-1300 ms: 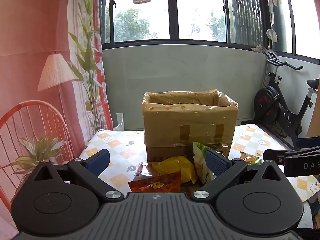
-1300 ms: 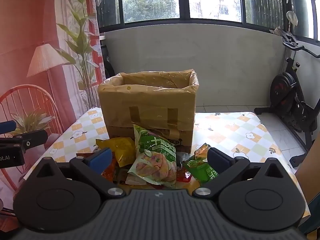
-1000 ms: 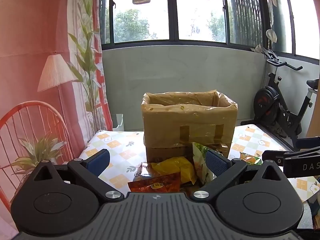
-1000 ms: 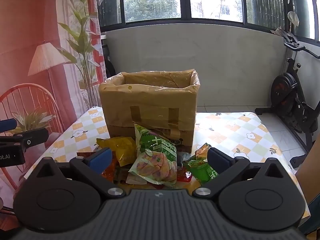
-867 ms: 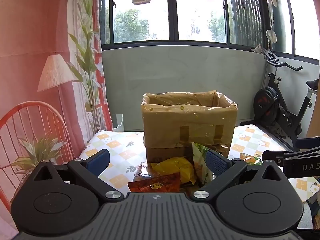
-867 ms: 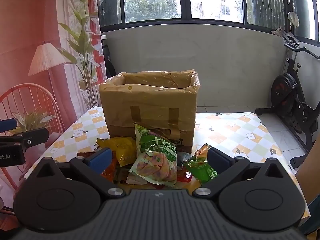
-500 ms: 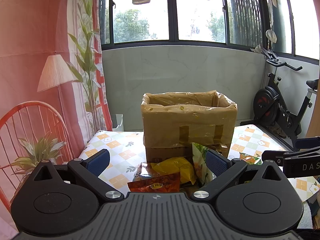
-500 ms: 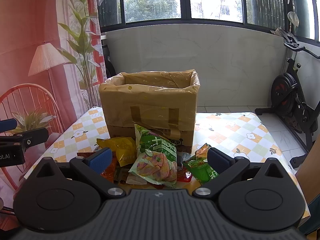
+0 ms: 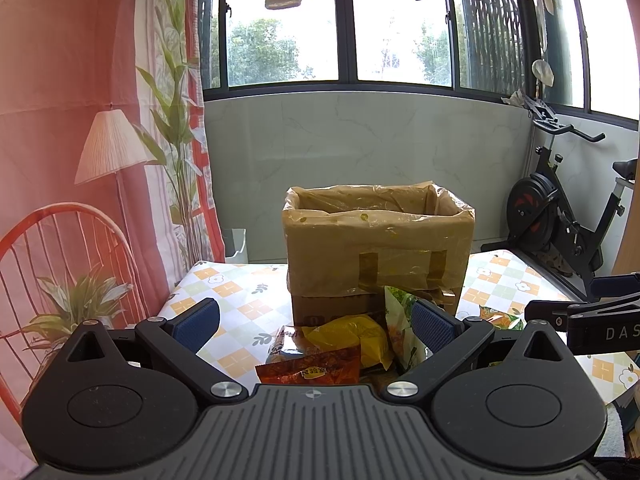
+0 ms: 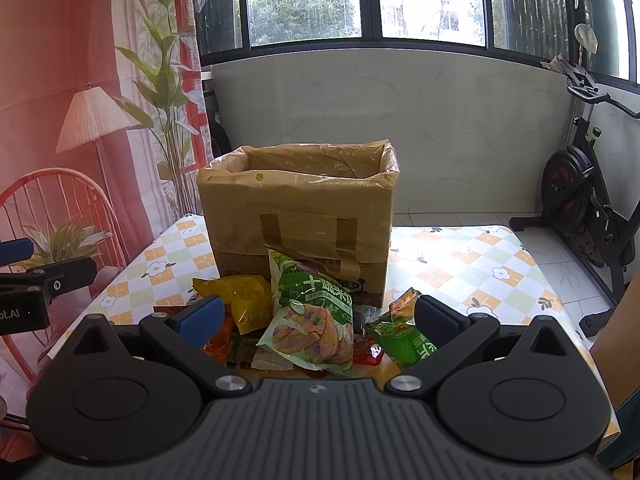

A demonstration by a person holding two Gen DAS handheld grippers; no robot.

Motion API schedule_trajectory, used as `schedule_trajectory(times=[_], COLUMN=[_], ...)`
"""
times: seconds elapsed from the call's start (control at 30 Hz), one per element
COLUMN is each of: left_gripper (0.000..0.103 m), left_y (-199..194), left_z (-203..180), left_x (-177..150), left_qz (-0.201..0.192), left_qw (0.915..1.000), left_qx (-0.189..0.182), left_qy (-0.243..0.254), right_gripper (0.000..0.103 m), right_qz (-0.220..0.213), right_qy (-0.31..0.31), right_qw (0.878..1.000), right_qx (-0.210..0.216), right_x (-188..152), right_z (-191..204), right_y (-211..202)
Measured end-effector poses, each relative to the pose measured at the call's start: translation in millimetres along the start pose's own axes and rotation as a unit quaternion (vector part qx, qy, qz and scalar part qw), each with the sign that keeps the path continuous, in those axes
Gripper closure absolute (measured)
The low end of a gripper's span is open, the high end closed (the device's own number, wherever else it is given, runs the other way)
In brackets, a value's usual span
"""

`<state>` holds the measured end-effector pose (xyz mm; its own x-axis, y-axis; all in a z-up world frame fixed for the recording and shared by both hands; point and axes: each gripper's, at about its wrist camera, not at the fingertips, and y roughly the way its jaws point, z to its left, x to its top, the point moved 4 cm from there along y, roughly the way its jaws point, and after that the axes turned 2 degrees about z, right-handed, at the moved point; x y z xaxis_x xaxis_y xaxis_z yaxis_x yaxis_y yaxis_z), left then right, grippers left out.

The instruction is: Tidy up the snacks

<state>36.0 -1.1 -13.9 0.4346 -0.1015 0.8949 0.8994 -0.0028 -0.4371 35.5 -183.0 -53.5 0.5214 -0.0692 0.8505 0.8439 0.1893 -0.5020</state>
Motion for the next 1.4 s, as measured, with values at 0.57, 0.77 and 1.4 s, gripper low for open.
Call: schedule_trajectory(times=[0.57, 0.77, 1.4], left_gripper=[0.0, 0.0, 0.0], left_y=[0.0, -0.7, -0.8], left_z=[-0.3, -0.1, -0.7], left_x=[-0.5, 0.3, 2.1], left_qz=[0.0, 0.0, 0.0], left_qw=[1.0, 1.0, 1.0], left_qx=[0.0, 0.0, -0.004], left_qy=[0.0, 0.0, 0.0], right_gripper=[0.0, 0.0, 0.0], right_qz=[-0.001, -0.001, -0.001], right_qy=[0.0, 0.0, -0.001], right_qw=[1.0, 1.0, 1.0], right_qx=[0.0, 0.0, 0.0], right_x=[0.3, 0.3, -0.5], right_z=[-0.6, -0.7, -0.8], right_y=[0.0, 0.0, -0.7])
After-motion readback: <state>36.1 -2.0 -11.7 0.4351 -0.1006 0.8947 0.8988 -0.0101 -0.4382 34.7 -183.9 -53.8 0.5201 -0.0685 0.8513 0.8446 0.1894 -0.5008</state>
